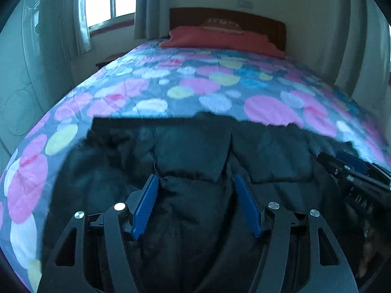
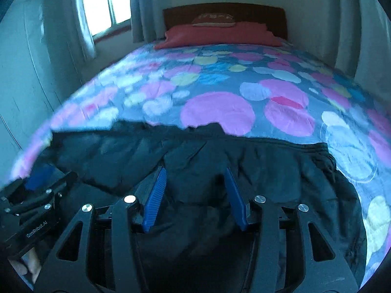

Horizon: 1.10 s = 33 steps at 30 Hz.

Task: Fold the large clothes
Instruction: 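Open both tools and press the folded jacket flat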

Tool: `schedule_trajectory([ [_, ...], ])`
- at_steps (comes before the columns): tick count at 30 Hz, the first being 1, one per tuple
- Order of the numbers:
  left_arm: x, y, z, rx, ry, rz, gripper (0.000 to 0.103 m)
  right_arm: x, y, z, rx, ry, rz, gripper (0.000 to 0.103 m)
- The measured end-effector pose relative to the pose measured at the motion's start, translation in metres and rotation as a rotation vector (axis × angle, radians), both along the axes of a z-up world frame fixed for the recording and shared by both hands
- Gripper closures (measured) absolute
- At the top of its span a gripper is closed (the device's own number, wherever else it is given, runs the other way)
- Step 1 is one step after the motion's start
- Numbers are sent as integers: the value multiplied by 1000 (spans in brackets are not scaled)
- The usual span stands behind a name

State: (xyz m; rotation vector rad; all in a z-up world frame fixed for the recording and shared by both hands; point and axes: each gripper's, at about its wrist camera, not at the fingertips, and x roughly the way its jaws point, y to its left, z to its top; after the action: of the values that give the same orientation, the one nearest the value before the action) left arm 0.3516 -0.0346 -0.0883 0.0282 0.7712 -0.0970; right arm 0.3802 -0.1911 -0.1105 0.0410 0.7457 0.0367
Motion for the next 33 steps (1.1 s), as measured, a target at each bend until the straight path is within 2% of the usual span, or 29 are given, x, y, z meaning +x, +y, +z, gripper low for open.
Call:
schedule_trajectory([
  [2,5,-3,-17,15,27,1,37,6,-2,-19,7,42,-11,53],
  [4,6,0,-27,-7,26,8,37,8,-4,-34,20,63,-20,53],
  [6,5,-4,-34,27,4,10,38,8,-2,-40,6,48,-33,53],
  [9,9,-8,-39,51,17,14,38,9,1,-41,-10,57,-38,53],
  [13,2,2,-22,16,30,7,39,-1,-12,-21,45,43,-29,53],
  [16,-11,24,0,-12,-51,26,38,-20,-38,6,29,-42,-74,51],
  [19,-11,41,12,41,-114,53,38,-20,-65,10,-28,-42,-141,51],
  [24,13,63,-16,34,0,113,38,-7,-90,-31,-11,58,-177,51],
  [26,17,59,-31,64,7,106,37,-7,-88,-40,-30,39,-188,50],
  [28,21,54,-36,89,9,110,37,-5,-86,-41,-54,46,-195,50],
  [30,22,55,-34,89,19,109,37,-7,-90,-37,-30,46,-191,50],
  [33,6,65,-19,71,-4,116,37,-23,-99,-18,1,22,-198,51],
])
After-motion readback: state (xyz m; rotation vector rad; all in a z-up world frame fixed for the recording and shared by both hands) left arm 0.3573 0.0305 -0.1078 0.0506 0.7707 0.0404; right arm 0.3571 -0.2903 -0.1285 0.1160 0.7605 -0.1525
